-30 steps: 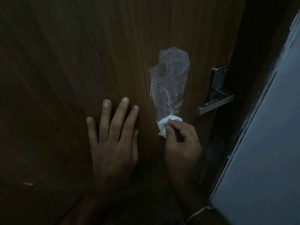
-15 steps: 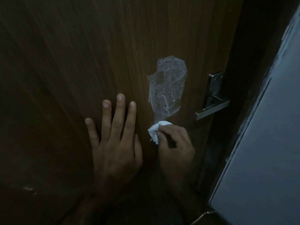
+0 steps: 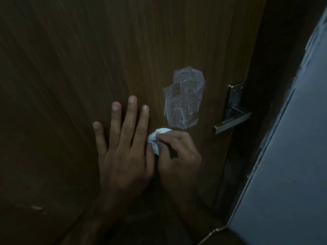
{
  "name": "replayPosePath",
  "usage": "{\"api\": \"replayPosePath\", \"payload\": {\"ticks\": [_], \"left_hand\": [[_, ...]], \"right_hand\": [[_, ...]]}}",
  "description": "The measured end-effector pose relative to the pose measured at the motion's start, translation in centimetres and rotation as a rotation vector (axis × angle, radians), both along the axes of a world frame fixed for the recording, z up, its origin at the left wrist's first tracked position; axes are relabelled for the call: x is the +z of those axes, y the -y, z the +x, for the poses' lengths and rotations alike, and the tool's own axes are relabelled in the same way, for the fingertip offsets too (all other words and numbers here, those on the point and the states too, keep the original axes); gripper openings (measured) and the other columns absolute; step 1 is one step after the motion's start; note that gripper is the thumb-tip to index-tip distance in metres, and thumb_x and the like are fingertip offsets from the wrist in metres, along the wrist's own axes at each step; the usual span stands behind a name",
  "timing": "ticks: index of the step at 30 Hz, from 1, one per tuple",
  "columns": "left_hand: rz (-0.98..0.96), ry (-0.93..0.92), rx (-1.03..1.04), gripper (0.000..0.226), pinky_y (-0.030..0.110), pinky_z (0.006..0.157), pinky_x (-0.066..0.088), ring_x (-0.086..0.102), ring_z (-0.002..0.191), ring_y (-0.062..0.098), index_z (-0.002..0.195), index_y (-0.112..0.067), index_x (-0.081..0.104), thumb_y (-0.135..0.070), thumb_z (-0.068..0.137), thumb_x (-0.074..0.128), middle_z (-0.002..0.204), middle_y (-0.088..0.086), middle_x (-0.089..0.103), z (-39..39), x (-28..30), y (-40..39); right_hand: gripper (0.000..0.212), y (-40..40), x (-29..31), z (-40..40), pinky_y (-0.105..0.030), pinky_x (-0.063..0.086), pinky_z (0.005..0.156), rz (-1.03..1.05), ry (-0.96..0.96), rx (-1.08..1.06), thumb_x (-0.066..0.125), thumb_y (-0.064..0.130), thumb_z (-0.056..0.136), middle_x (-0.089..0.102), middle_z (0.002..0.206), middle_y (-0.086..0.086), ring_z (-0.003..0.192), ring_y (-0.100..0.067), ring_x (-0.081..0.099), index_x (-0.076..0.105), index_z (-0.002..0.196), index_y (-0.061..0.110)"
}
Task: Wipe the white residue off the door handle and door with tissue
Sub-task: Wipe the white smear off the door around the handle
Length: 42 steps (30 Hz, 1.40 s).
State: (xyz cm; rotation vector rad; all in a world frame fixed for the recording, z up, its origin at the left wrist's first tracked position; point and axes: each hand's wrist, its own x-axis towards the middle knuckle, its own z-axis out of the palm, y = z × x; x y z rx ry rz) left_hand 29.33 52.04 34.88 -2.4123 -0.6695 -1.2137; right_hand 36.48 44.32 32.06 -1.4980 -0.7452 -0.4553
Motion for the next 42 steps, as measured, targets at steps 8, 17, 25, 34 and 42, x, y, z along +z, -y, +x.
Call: {"api": "replayPosePath", "payload": {"ticks": [8,17,25,34,42], "left_hand": [[-0.056,-0.013,-0.004,0.083,0.049,0.120,-0.013,-0.008,0.153,0.022,0.157,-0.014,0.015,-0.037,0.089,0.055,0.166,0.002,-0.001,0.1,1.0,0.4],[-0.018,-0.052,-0.014,0.085,0.045,0.120,-0.014,-0.004,0.153,0.022,0.157,-0.016,0.016,-0.036,0.085,0.055,0.166,0.002,-0.001,-0.3,1.9,0.0],[-0.008,-0.056,0.000,0.084,0.045,0.120,-0.015,-0.004,0.153,0.021,0.157,-0.015,0.018,-0.037,0.084,0.054,0.166,0.002,0.001,-0.1,2.5,0.1],[0.014,-0.063,0.005,0.084,0.046,0.121,-0.012,-0.001,0.153,0.023,0.157,-0.014,0.019,-0.034,0.083,0.054,0.166,0.003,0.003,-0.2,2.7,0.0],[-0.004,-0.058,0.002,0.085,0.046,0.121,-0.013,-0.002,0.153,0.023,0.157,-0.015,0.018,-0.034,0.083,0.055,0.166,0.003,0.003,-0.2,2.7,0.2]], "right_hand": [[0.024,-0.8,1.5,0.4,-0.029,0.053,0.091,0.007,0.148,0.021,0.068,-0.004,0.085,0.067,0.108,-0.006,0.102,-0.015,0.063,0.073,0.105,0.010],[0.025,-0.6,4.5,2.0,-0.024,0.052,0.090,0.063,0.220,-0.009,0.068,-0.008,0.084,0.066,0.108,-0.005,0.103,-0.014,0.062,0.073,0.105,0.005],[0.021,-0.8,5.7,2.1,-0.028,0.054,0.086,0.081,0.205,-0.009,0.067,-0.005,0.086,0.066,0.106,-0.004,0.100,-0.013,0.062,0.073,0.104,0.006],[0.023,0.5,1.6,1.7,-0.031,0.056,0.083,-0.031,0.127,-0.032,0.069,-0.007,0.083,0.066,0.107,-0.004,0.099,-0.015,0.063,0.074,0.102,0.007],[0.033,0.9,0.9,2.8,-0.015,0.045,0.094,-0.094,0.262,-0.029,0.071,-0.012,0.079,0.065,0.113,-0.006,0.106,-0.019,0.060,0.073,0.106,0.005]]}}
